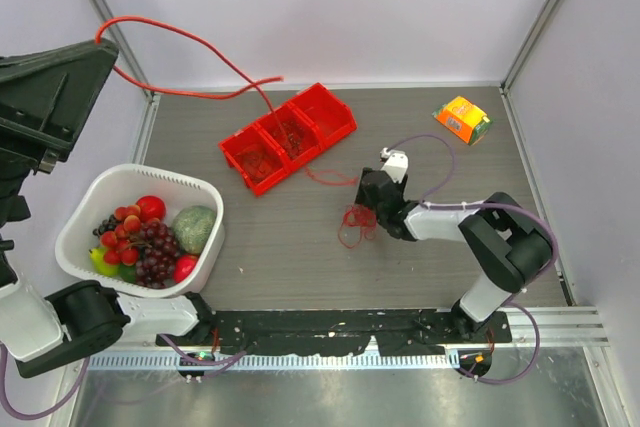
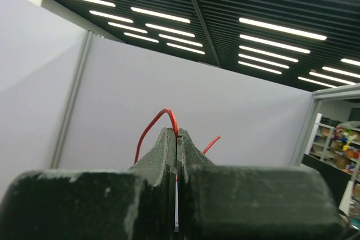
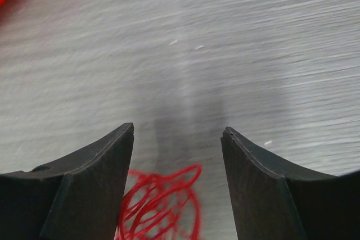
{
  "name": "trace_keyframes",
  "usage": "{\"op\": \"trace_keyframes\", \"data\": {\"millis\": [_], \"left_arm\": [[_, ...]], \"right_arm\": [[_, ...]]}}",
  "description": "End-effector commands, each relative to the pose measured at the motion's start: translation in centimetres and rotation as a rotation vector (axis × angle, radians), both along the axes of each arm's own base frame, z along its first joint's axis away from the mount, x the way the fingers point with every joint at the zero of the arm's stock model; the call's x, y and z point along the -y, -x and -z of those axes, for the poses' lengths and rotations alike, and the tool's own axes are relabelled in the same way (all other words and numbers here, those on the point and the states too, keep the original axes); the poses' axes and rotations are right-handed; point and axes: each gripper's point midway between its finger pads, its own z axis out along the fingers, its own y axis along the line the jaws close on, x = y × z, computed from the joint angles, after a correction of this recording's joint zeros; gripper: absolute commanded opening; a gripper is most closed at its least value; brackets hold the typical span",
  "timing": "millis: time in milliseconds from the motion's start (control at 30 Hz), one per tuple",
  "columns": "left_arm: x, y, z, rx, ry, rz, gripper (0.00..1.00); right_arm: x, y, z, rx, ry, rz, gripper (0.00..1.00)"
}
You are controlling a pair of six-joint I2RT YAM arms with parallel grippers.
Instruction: Untangle the cables
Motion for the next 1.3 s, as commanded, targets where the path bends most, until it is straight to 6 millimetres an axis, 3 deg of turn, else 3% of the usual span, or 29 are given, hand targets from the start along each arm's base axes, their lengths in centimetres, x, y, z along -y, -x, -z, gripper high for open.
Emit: {"op": "trace_keyframes", "data": {"millis": [0, 67, 167, 333, 400, 433, 633, 667, 733, 767, 800, 933, 1000, 1067, 1100, 1200, 1267], "left_arm": [[0.9, -4.0, 1.0, -0.023, -0.057, -0.182, 0.0], [1.7, -5.7, 2.2, -0.055, -0.095, -0.228, 0.0], [4.9, -8.5, 5.4, -0.113, -0.195, -0.254, 0.0], [9.7, -13.2, 11.6, -0.209, -0.376, -0.303, 0.0], [10.6, -14.2, 13.8, -0.231, -0.433, -0.32, 0.0], [10.6, -14.4, 14.8, -0.244, -0.453, -0.331, 0.0], [10.3, -16.8, 24.6, -0.378, -0.607, -0.438, 0.0], [9.9, -17.3, 26.7, -0.408, -0.643, -0.473, 0.0], [8.8, -17.6, 28.7, -0.442, -0.67, -0.52, 0.0], [8.3, -17.5, 29.4, -0.453, -0.678, -0.533, 0.0], [7.9, -17.4, 30.0, -0.463, -0.684, -0.544, 0.0], [7.1, -17.2, 32.1, -0.498, -0.697, -0.554, 0.0], [7.1, -17.2, 33.4, -0.516, -0.707, -0.555, 0.0], [7.3, -17.3, 34.8, -0.54, -0.714, -0.548, 0.0], [7.6, -17.5, 35.8, -0.55, -0.725, -0.545, 0.0], [8.2, -18.4, 39.3, -0.6, -0.743, -0.548, 0.0], [8.7, -19.3, 42.2, -0.65, -0.75, -0.54, 0.0]], "right_arm": [[6.4, -1.5, 0.6, -0.056, -0.005, 0.225, 0.7], [8.1, -1.0, 0.8, -0.074, -0.039, 0.242, 0.71], [7.8, -0.7, -2.5, -0.028, -0.069, 0.182, 0.72], [5.6, 0.8, -8.3, 0.024, -0.137, -0.014, 0.74], [3.9, 1.8, -9.8, 0.022, -0.173, -0.132, 0.74], [3.7, 2.7, -9.3, -0.017, -0.177, -0.163, 0.74], [-1.1, 5.7, -11.6, -0.018, -0.367, -0.434, 0.74], [-1.5, 5.9, -10.6, -0.04, -0.394, -0.441, 0.71], [-3.3, 6.1, -9.0, -0.094, -0.477, -0.477, 0.63], [-4.3, 5.9, -7.9, -0.128, -0.526, -0.489, 0.59], [-5.0, 6.1, -7.3, -0.16, -0.556, -0.484, 0.48], [-7.8, 5.1, -4.5, -0.23, -0.624, -0.489, 0.37], [-6.7, 4.1, -2.1, -0.272, -0.588, -0.38, 0.36], [-3.7, 3.4, 0.4, -0.315, -0.478, -0.22, 0.36], [-1.2, 3.6, 1.9, -0.344, -0.396, -0.115, 0.36], [4.8, 3.5, 3.5, -0.367, -0.248, 0.065, 0.38], [8.6, 5.4, 4.4, -0.435, -0.172, 0.158, 0.39]]}}
